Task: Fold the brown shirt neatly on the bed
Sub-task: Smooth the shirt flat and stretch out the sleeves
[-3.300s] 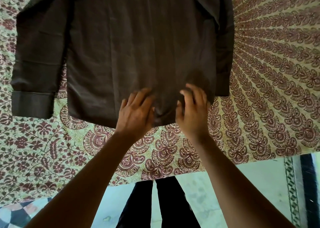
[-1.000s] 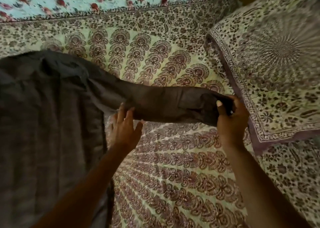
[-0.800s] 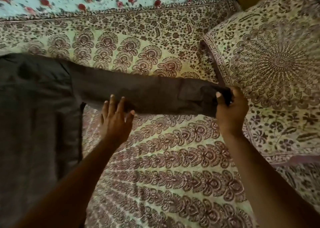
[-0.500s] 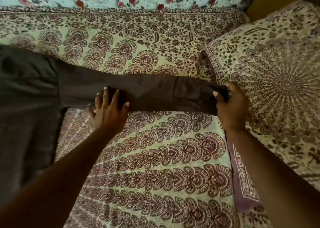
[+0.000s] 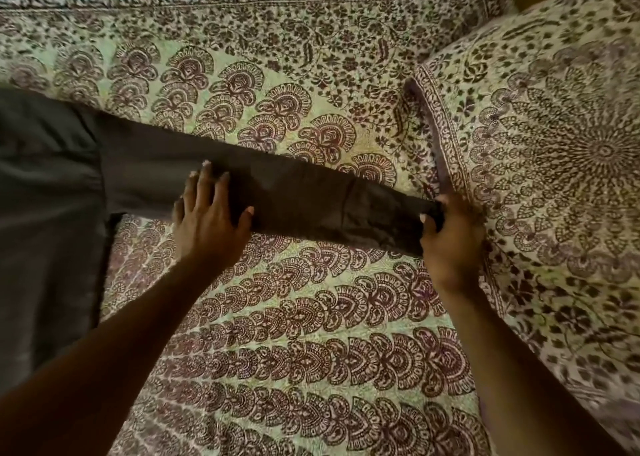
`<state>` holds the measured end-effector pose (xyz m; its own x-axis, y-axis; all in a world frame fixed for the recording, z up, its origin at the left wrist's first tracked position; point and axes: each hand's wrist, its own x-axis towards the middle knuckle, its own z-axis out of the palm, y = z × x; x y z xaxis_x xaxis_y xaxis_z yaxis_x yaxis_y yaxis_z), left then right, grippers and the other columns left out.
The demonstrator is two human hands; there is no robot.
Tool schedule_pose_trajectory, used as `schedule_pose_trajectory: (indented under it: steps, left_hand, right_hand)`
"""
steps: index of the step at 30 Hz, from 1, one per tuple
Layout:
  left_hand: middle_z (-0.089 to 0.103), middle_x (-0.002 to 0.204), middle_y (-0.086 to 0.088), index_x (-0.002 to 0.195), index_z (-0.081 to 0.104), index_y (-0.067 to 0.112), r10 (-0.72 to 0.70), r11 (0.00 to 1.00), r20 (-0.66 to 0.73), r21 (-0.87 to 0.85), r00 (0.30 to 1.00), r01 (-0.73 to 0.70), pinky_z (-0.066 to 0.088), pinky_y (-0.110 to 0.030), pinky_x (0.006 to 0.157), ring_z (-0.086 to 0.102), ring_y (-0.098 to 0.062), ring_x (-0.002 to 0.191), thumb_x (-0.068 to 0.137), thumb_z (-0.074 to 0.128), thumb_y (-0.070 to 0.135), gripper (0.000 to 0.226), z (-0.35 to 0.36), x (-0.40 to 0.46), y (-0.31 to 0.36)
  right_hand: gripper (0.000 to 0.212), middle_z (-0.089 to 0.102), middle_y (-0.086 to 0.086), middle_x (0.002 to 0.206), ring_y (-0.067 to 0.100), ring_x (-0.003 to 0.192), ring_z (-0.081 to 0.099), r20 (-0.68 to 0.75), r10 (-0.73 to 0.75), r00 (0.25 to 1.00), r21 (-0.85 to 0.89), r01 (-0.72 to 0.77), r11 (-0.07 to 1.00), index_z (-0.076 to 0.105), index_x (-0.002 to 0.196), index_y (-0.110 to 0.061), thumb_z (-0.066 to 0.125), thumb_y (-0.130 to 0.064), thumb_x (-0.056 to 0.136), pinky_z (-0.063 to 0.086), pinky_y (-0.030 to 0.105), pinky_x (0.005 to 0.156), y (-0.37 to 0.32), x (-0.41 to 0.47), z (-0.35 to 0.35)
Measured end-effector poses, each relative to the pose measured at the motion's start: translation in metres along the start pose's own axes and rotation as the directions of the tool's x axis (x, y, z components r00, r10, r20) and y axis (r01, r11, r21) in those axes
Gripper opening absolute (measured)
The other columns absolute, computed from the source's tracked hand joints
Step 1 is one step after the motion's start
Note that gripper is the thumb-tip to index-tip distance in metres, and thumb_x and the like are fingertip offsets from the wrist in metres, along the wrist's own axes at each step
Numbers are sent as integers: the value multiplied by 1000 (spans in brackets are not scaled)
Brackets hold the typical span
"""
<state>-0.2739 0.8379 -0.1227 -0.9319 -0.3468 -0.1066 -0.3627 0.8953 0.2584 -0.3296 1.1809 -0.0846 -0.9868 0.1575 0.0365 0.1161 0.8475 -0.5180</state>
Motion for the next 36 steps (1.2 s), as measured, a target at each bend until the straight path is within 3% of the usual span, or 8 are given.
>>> schedule_pose_trajectory:
  steps: [3, 9, 13, 16, 21, 26, 30, 36]
  left_hand:
    - [0, 174, -4, 162, 17, 30, 36, 999, 86, 8, 996, -37, 15, -61, 124, 4, -31, 160, 94, 36, 70, 81, 5, 6, -7]
    - [-15, 172, 8, 159, 0, 52, 110, 993, 187, 21, 976, -116, 4, -64, 122, -12, -38, 158, 96, 35, 71, 74, 12, 7, -3]
    - [30, 167, -5, 156, 39, 30, 91, 983, 95, -167, 991, -74, 27, -57, 118, 23, -38, 152, 105, 40, 43, 52, -10, 21, -15]
    - [51, 145, -21, 132, 55, 5, -58, 985, -109, -168, 992, 39, 43, -59, 105, 44, -45, 131, 92, 43, 18, 44, -32, 38, -42]
    - [16, 172, -6, 159, 32, 23, -123, 991, 22, -40, 992, 124, 18, -55, 126, 10, -35, 158, 104, 46, 31, 57, -40, 66, -110]
    - [-8, 174, 2, 163, 3, 42, -111, 993, 76, 32, 991, 109, 5, -51, 127, -6, -31, 160, 103, 35, 60, 71, -18, 67, -122]
    - [-15, 173, 0, 164, -4, 34, -126, 990, 59, 65, 990, 123, -1, -55, 128, -13, -33, 159, 91, 22, 79, 90, -13, 67, -104]
    - [-11, 173, -2, 165, -2, 29, 143, 987, 75, 66, 987, -148, 1, -57, 127, -11, -30, 159, 98, 22, 72, 84, 17, 47, -6]
  right_hand:
    - [79, 68, 18, 113, 35, 103, 64, 10, -47, 999, -90, 48, 995, 32, 161, -27, 66, -1, 94, 56, 39, 87, -2, -4, 1]
    - [55, 53, 20, 142, 39, 135, 47, -13, -245, 969, -115, 242, 963, 59, 134, -5, 61, -12, 79, 44, 58, 109, -60, -26, 21]
    - [51, 57, 23, 137, 40, 128, 51, 107, -388, 915, 58, 384, 921, 60, 133, 2, 55, -14, 85, 45, 50, 107, -141, -37, 78]
    - [46, 51, 23, 147, 40, 136, 46, 224, -403, 887, -15, 416, 909, 52, 143, -2, 53, -12, 98, 42, 52, 107, -202, -38, 128]
    - [51, 34, 19, 163, 35, 151, 29, 413, -494, 766, -31, 554, 832, 43, 150, 0, 31, -13, 102, 38, 46, 114, -265, -36, 194]
    - [64, 6, 0, 174, 20, 160, 7, 475, -494, 729, -111, 606, 788, 20, 164, -27, 28, -55, 107, 10, 49, 126, -222, -37, 204]
    - [71, 5, 1, 174, 27, 160, 8, 422, -495, 759, -211, 613, 761, 14, 161, -45, 18, -76, 98, 11, 60, 124, -169, -27, 174]
    - [71, 9, 5, 173, 38, 158, 8, 415, -370, 831, -321, 514, 795, 8, 160, -50, 16, -79, 96, 14, 68, 120, -98, 0, 124]
